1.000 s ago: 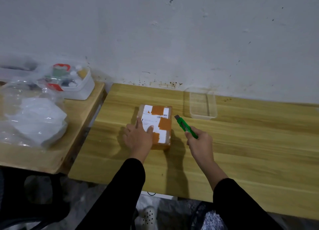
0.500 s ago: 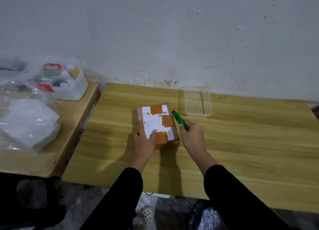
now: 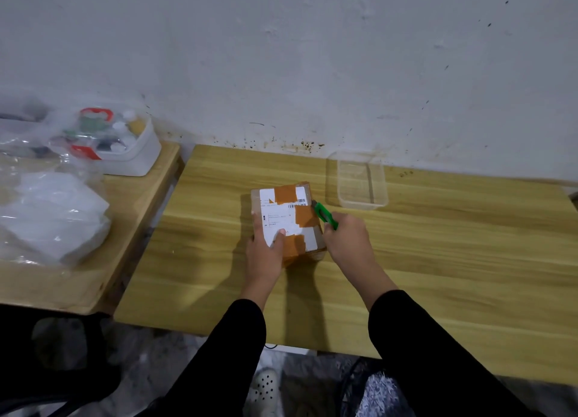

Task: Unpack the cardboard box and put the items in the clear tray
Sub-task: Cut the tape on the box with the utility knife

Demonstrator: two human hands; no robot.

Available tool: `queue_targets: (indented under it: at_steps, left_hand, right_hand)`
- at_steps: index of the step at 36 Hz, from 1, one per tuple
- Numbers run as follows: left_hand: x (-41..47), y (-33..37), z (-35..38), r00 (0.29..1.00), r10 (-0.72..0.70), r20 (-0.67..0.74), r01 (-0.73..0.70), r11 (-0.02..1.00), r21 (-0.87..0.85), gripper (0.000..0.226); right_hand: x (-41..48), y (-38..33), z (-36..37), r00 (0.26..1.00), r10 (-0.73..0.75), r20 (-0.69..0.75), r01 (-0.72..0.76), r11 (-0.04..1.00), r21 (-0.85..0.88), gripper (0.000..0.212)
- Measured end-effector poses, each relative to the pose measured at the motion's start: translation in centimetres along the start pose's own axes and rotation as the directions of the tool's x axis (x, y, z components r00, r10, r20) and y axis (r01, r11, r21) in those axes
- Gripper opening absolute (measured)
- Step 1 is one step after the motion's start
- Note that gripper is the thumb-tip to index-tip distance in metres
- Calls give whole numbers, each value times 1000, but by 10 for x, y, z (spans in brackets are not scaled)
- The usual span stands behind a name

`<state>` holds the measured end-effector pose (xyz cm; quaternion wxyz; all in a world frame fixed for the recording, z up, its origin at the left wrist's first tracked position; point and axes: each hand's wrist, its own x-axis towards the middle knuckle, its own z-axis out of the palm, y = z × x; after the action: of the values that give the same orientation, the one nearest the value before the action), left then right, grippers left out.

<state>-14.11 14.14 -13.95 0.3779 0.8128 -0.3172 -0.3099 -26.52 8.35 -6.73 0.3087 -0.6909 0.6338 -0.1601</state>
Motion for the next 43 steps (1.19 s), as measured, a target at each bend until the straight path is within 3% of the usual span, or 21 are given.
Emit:
queue_targets:
  at_steps: [10, 18, 21, 23, 28, 36, 39, 43]
  left_hand:
    - [-4, 4, 4, 998, -45, -54, 45, 999, -1, 69]
    - [-9, 13, 0, 996, -62, -71, 63, 998, 11, 69]
    - [-10, 18, -4, 995, 6, -99, -1, 999, 48, 67]
    - [-8, 22, -8, 990, 89, -107, -71, 985, 158, 65]
    - [13, 33, -19, 967, 243, 72, -247, 840, 484, 71]
    - [73, 51, -28, 816, 340, 467, -576, 544, 610, 64]
    - [89, 48, -31, 808, 314, 498, -588, 477, 654, 62]
    - [95, 44, -32, 891, 254, 375, -453, 506, 734, 63]
  right_hand:
    - [-23, 18, -10, 999, -20, 28, 22, 998, -55, 22]
    - [-54, 38, -11, 999, -26, -25, 27, 999, 42, 26]
    - [-55, 40, -18, 996, -2, -89, 17, 986, 163, 29]
    - [-50, 38, -21, 993, 14, -114, 11, 976, 216, 27]
    - [-29, 27, -21, 991, 41, -131, -2, 959, 283, 28]
    - [0, 18, -10, 988, 102, -118, -54, 934, 353, 28]
    - [11, 18, -7, 987, 109, -119, -60, 933, 356, 27]
    - [20, 14, -5, 984, 116, -135, -59, 928, 367, 29]
